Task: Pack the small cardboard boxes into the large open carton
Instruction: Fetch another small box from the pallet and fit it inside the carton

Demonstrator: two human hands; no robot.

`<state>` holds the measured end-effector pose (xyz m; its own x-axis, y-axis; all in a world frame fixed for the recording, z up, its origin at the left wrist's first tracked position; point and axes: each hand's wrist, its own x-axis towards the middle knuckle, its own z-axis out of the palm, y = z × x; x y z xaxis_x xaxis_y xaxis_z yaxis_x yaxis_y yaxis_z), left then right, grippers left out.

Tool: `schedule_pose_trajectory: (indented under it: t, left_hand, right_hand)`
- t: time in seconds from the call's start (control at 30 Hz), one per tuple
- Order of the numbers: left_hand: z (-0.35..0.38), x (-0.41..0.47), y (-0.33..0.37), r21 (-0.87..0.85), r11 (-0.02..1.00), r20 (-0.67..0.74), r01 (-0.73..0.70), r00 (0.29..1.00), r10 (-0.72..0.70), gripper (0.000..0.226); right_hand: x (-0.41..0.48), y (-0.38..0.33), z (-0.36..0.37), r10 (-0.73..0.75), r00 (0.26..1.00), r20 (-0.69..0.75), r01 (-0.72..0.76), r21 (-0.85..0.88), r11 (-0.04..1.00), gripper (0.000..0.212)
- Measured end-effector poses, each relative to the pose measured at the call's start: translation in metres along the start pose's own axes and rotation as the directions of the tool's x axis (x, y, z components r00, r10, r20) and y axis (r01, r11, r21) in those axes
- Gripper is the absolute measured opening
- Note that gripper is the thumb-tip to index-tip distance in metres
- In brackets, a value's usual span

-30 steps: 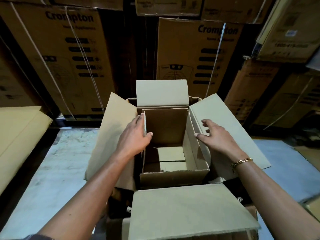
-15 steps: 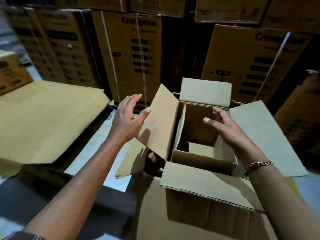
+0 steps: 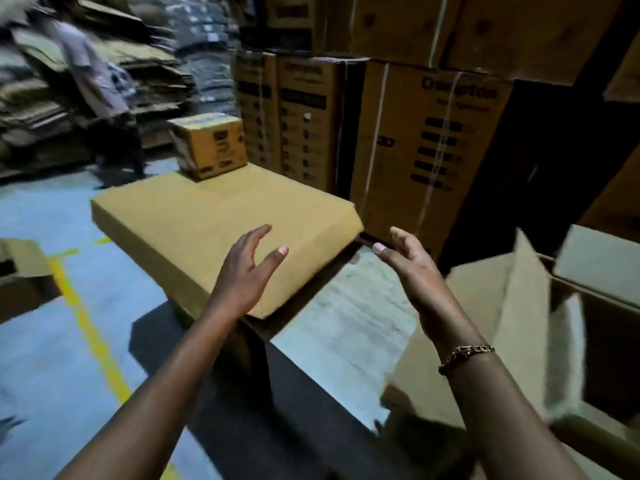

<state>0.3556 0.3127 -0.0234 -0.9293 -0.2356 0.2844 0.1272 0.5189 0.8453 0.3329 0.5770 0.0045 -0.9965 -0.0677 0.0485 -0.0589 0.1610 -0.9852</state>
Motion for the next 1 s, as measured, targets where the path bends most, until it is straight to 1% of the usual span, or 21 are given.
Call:
schedule_pose_trajectory:
  t: [0.07, 0.13, 0.27, 0.4, 0.57, 0.67, 0.73, 0.8, 1.0]
  left_hand:
    - [-0.047, 0.022, -0.031, -0.031, 0.997, -0.048, 0.066, 0.997, -0.068, 0.056]
    - [-0.091, 0.041, -0.059, -0.065, 0.991, -0.094, 0.119, 0.988, -0.125, 0.063]
    - [-0.162, 0.069, -0.106, -0.110, 0.977, -0.154, 0.182, 0.968, -0.197, 0.060]
    - [-0.211, 0.095, -0.147, -0.110, 0.971, -0.197, 0.212, 0.953, -0.231, 0.067]
    - [-0.253, 0.143, -0.208, -0.154, 0.958, -0.240, 0.244, 0.931, -0.276, 0.063]
    - [-0.268, 0.187, -0.245, -0.176, 0.952, -0.237, 0.250, 0.928, -0.288, 0.060]
    - [-0.276, 0.223, -0.272, -0.180, 0.949, -0.228, 0.258, 0.928, -0.296, 0.052]
    - [-0.285, 0.262, -0.295, -0.179, 0.940, -0.211, 0.289, 0.922, -0.324, 0.044]
    - [-0.316, 0.372, -0.350, -0.125, 0.925, -0.128, 0.358, 0.919, -0.373, 0.039]
  right_hand:
    - [0.026, -0.001, 0.047, 0.012, 0.999, 0.040, -0.012, 0.023, 1.000, 0.058]
    - [0.049, -0.003, 0.091, 0.023, 0.997, 0.073, -0.025, 0.019, 1.000, 0.062]
    - [0.093, -0.007, 0.167, 0.036, 0.992, 0.122, -0.040, 0.028, 0.999, 0.058]
    - [0.137, -0.011, 0.232, 0.034, 0.984, 0.174, -0.039, 0.026, 0.999, 0.058]
    - [0.198, -0.005, 0.302, 0.044, 0.972, 0.231, -0.052, 0.032, 0.998, 0.057]
    - [0.243, 0.006, 0.341, 0.038, 0.973, 0.229, -0.047, 0.035, 0.998, 0.055]
    - [0.279, 0.013, 0.367, 0.048, 0.973, 0.224, -0.060, 0.048, 0.997, 0.052]
    - [0.317, 0.017, 0.392, 0.086, 0.972, 0.220, -0.101, 0.060, 0.993, 0.048]
    - [0.415, 0.019, 0.461, 0.204, 0.958, 0.202, -0.222, 0.068, 0.973, 0.044]
